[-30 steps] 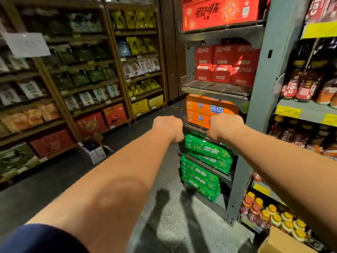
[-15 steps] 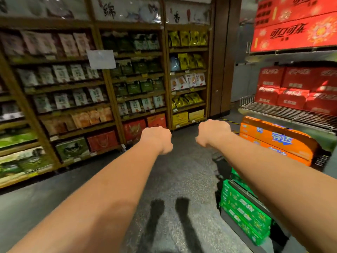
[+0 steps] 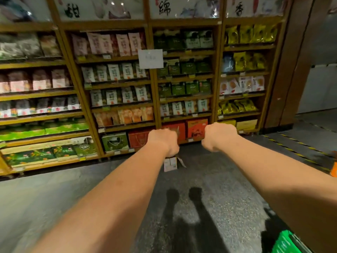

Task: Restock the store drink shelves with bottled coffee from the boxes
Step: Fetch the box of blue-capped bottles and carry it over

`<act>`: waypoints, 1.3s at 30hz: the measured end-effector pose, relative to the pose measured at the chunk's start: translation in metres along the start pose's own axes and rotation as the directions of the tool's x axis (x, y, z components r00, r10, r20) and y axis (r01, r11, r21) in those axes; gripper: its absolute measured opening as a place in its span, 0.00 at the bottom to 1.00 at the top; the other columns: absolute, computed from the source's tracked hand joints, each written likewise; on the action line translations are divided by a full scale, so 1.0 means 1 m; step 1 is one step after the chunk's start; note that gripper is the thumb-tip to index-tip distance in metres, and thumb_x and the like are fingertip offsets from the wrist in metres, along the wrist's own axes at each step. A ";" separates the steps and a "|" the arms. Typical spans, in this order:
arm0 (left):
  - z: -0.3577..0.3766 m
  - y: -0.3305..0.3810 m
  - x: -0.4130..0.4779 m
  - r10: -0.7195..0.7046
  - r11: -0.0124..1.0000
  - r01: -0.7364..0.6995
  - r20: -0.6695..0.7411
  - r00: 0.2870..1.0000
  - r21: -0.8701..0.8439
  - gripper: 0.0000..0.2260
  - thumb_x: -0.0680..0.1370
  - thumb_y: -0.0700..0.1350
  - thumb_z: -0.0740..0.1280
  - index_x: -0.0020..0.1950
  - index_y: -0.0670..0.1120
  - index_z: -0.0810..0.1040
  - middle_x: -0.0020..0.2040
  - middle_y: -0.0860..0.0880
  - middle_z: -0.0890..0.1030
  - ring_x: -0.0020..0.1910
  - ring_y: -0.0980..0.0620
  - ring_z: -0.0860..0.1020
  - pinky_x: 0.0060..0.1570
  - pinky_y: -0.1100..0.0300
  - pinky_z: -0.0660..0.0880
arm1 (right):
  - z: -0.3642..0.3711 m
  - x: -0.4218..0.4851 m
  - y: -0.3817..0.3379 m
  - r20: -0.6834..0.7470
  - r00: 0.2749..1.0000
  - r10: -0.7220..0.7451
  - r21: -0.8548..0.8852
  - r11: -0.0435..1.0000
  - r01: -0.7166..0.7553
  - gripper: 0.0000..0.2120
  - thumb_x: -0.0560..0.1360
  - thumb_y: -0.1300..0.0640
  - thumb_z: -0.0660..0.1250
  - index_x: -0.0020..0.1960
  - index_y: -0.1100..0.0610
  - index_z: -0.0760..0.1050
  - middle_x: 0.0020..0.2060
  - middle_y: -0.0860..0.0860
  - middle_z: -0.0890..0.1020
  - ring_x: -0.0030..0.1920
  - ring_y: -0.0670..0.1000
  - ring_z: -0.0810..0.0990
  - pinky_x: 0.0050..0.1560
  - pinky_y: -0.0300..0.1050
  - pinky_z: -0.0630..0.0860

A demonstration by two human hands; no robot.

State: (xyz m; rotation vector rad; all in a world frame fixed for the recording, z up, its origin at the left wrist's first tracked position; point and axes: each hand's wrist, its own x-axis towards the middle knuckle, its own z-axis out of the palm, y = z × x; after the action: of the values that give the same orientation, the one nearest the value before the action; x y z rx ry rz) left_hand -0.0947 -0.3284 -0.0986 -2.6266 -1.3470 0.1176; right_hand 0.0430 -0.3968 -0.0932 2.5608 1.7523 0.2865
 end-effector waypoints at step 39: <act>0.101 -0.266 0.333 0.013 0.998 -0.018 0.081 0.997 0.059 0.09 0.78 0.44 0.58 0.52 0.44 0.76 0.37 0.49 0.71 0.34 0.52 0.70 0.29 0.59 0.63 | 0.079 0.390 -0.197 0.175 0.985 0.007 0.019 1.000 -0.010 0.19 0.79 0.55 0.58 0.69 0.54 0.67 0.57 0.54 0.77 0.53 0.55 0.77 0.45 0.46 0.71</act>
State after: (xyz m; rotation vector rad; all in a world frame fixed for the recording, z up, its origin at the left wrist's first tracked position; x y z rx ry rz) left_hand -0.1275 0.1062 -0.1391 -2.6089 -1.3268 0.2640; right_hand 0.0114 0.0435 -0.1418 2.5199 1.6910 0.0419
